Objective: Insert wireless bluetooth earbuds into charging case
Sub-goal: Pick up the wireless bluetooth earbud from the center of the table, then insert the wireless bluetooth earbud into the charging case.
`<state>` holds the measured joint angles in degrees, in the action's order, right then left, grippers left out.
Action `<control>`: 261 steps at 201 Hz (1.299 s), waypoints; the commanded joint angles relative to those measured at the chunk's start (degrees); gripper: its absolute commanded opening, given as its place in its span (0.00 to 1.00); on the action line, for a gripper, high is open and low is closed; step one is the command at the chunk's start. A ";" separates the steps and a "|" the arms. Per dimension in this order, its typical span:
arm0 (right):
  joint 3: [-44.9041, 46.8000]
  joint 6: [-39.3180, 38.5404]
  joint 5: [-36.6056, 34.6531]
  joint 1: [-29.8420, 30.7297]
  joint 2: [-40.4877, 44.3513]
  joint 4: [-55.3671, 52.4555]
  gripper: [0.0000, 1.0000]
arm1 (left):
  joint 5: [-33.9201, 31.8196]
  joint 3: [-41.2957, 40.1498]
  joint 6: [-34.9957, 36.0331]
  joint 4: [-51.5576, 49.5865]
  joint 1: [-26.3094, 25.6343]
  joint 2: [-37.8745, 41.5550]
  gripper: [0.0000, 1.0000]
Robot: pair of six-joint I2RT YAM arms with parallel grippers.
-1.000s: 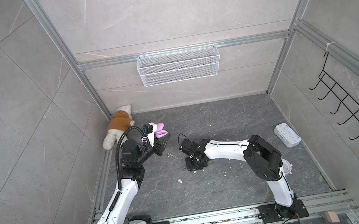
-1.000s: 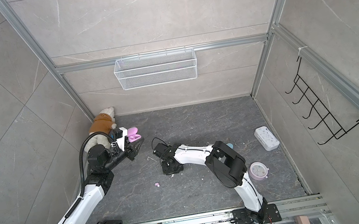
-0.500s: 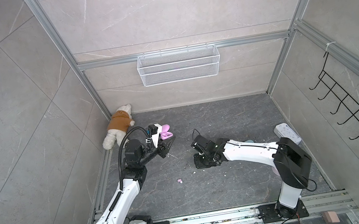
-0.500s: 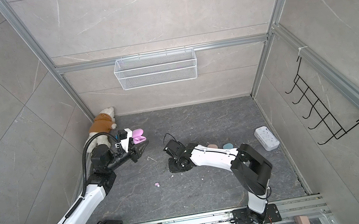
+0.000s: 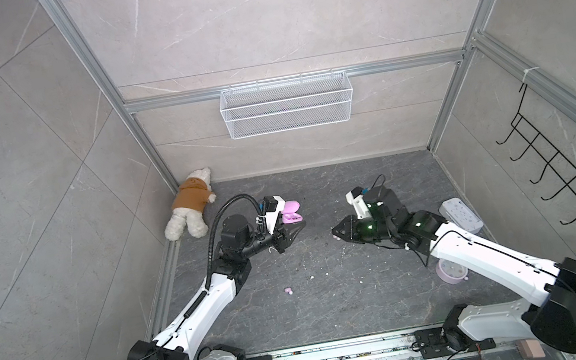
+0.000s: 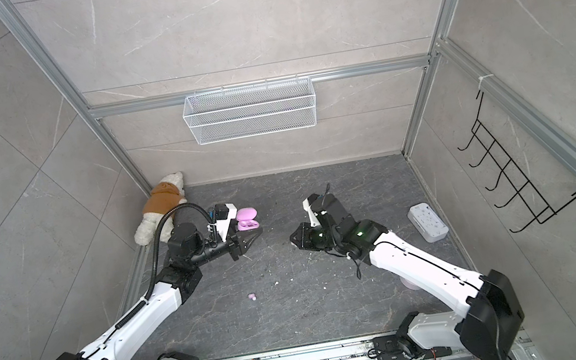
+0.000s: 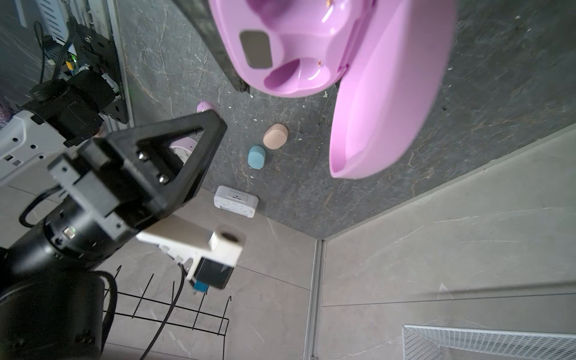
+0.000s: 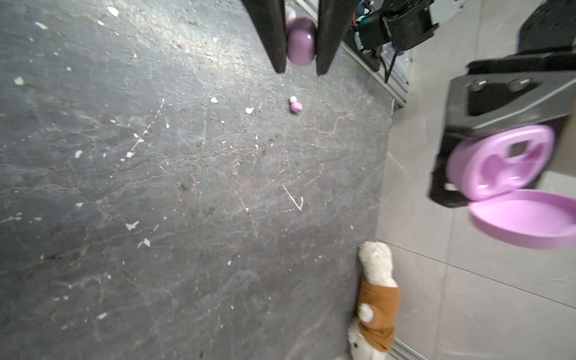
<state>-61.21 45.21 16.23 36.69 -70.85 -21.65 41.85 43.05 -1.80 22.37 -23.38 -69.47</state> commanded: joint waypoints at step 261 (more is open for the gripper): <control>-12.72 -1.08 28.50 -4.81 5.42 9.65 0.20 | 7.44 4.63 -15.65 30.56 -14.78 -2.69 0.19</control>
<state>-74.48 43.77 43.59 31.83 -64.82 -13.80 47.27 47.44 -18.13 50.41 -37.71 -73.82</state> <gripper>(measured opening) 0.203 0.421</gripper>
